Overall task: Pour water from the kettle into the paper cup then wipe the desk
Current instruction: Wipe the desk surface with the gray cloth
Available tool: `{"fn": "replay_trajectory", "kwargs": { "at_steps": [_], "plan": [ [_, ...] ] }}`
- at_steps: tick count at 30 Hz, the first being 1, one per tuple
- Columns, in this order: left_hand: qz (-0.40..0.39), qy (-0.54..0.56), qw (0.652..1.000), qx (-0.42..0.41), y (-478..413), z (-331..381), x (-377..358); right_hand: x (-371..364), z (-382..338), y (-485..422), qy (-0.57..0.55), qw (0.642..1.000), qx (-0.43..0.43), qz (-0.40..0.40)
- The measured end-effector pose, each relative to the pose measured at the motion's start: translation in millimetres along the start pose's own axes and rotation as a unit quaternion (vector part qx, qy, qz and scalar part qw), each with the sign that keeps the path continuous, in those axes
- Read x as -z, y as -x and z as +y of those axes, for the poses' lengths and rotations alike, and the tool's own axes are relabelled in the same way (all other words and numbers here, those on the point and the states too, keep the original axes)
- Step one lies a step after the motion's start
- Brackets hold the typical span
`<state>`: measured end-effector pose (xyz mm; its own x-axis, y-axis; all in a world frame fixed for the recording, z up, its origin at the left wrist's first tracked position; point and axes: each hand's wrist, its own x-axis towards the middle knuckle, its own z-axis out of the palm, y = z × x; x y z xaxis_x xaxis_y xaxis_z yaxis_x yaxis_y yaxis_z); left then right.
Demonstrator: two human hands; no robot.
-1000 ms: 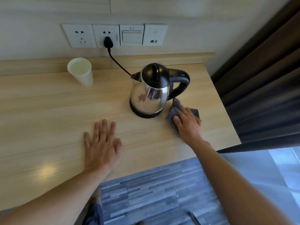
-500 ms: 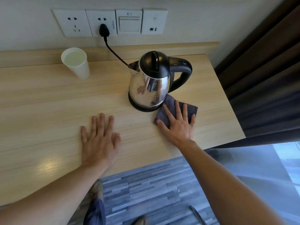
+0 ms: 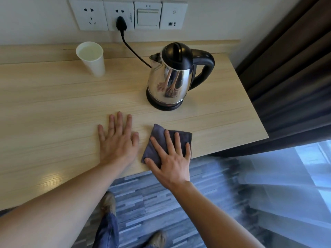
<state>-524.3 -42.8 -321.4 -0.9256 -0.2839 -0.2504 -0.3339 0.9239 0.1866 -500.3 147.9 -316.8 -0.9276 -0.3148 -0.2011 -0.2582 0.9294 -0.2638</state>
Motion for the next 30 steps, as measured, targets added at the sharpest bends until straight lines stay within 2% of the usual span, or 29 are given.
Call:
{"fn": "replay_trajectory", "kwargs": {
  "at_steps": [4, 7, 10, 13, 15, 16, 17, 19, 21, 23, 25, 27, 30],
  "plan": [
    [-0.036, 0.040, 0.998, -0.014, -2.6, -7.2, 6.3, -17.4, -29.5, 21.9, -0.027, 1.000, 0.010, 0.003],
    [-0.094, 0.132, 0.985, -0.051, -6.0, -22.8, 22.2, -27.9, -49.9, 34.1, -0.046, 0.999, 0.022, -0.001],
    [-0.074, 0.260, 0.960, -0.076, 7.1, -49.1, 35.7, -36.1, -70.5, 43.8, -0.056, 0.998, 0.040, 0.000],
    [-0.065, 0.277, 0.957, -0.061, 39.0, -69.8, 44.9, -34.1, -93.0, 49.2, -0.072, 0.996, 0.039, -0.028],
    [-0.075, 0.310, 0.948, 0.000, 56.6, -78.4, 53.1, -25.2, -107.7, 48.9, -0.108, 0.992, 0.026, -0.060],
    [-0.100, 0.360, 0.927, 0.041, 62.8, -81.5, 61.8, -19.0, -115.2, 47.8, -0.136, 0.988, 0.022, -0.069],
    [-0.143, 0.423, 0.889, 0.098, 67.9, -84.5, 72.2, -12.2, -123.7, 47.0, -0.162, 0.984, 0.023, -0.071],
    [-0.241, 0.538, 0.783, 0.199, 77.1, -92.9, 91.3, 0.0, -143.1, 45.0, -0.188, 0.978, 0.047, -0.074],
    [-0.274, 0.634, 0.691, 0.215, 81.8, -103.5, 110.3, 13.9, -166.0, 41.8, -0.179, 0.977, 0.083, -0.080],
    [-0.271, 0.705, 0.624, 0.200, 85.0, -115.4, 135.0, 33.6, -189.3, 38.1, -0.170, 0.973, 0.125, -0.093],
    [-0.257, 0.732, 0.604, 0.184, 85.2, -129.8, 156.9, 55.5, -207.4, 34.0, -0.221, 0.959, 0.157, -0.083],
    [-0.256, 0.759, 0.577, 0.160, 83.9, -146.2, 175.8, 74.2, -219.9, 31.6, -0.310, 0.939, 0.144, -0.035],
    [-0.277, 0.789, 0.535, 0.122, 78.7, -167.1, 197.4, 89.8, -230.1, 17.8, -0.482, 0.876, 0.012, 0.023]
  ]
}}
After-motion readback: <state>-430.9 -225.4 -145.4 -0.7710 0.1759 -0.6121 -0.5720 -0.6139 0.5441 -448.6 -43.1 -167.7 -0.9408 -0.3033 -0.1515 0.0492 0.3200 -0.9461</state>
